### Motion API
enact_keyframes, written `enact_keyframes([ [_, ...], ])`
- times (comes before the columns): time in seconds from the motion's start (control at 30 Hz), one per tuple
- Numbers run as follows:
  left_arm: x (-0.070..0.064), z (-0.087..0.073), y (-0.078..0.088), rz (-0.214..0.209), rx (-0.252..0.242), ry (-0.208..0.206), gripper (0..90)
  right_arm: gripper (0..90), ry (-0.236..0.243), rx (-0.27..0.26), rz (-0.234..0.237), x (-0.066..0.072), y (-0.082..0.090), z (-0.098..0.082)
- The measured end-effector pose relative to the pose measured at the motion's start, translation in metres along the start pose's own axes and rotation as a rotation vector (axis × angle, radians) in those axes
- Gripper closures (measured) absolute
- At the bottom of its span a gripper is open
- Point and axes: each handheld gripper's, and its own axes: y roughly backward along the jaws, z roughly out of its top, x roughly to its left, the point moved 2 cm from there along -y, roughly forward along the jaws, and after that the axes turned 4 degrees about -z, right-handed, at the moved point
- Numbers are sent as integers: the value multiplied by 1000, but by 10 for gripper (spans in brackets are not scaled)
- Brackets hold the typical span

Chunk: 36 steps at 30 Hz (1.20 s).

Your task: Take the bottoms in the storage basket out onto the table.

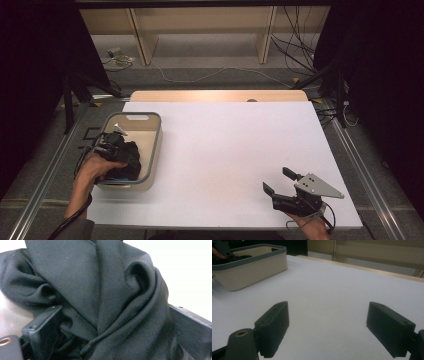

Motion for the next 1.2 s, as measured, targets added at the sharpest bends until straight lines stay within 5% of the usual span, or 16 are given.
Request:
enact_keyframes([
  [0.37,-2,-1,-1,55,-20,-33,281,192,0,1,0,0,0,0],
  [0.53,0,-2,1,22,-41,-35,470,193,0,-1,-3,-1,0,0],
  [0.67,3,-2,3,-5,-62,-30,540,194,-2,-1,-5,-1,0,0],
  [1.2,10,-1,23,-174,-236,28,584,196,0,1,-9,-1,0,0],
])
